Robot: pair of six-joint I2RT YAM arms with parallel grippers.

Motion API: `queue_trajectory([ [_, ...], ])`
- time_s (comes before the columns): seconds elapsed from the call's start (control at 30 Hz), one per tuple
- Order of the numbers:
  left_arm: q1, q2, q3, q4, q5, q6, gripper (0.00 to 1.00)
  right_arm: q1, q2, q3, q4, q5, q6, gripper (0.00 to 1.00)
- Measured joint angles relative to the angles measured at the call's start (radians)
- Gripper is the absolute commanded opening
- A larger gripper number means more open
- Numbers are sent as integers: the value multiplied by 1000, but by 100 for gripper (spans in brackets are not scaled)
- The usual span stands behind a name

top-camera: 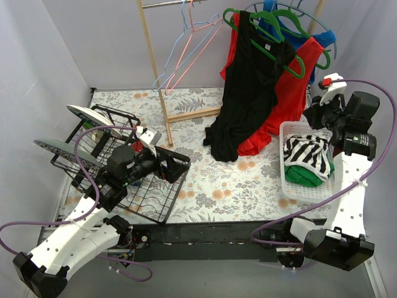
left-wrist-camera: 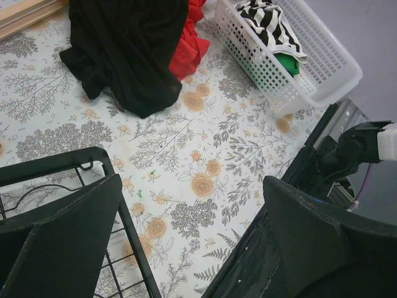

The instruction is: Place the tank top on the hanger

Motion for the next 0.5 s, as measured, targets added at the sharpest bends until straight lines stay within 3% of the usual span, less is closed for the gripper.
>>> queue_trajectory([
  [0.03,0,3,0,0,1,0,98,0,11,8,-3,-6,-7,48],
  [0.07,0,5,0,0,2,0,98,0,18,3,-12,-11,-22,65],
  [0.17,0,5,0,1,5,0,98,0,49,-88,-13,-9,-53,77],
  [0.3,0,-1,0,0,5,-1,98,0,132,-225,-32,23,-78,76],
  [0.5,0,-7,0,0,5,-5,98,0,196,-287,-19,73,-97,70],
])
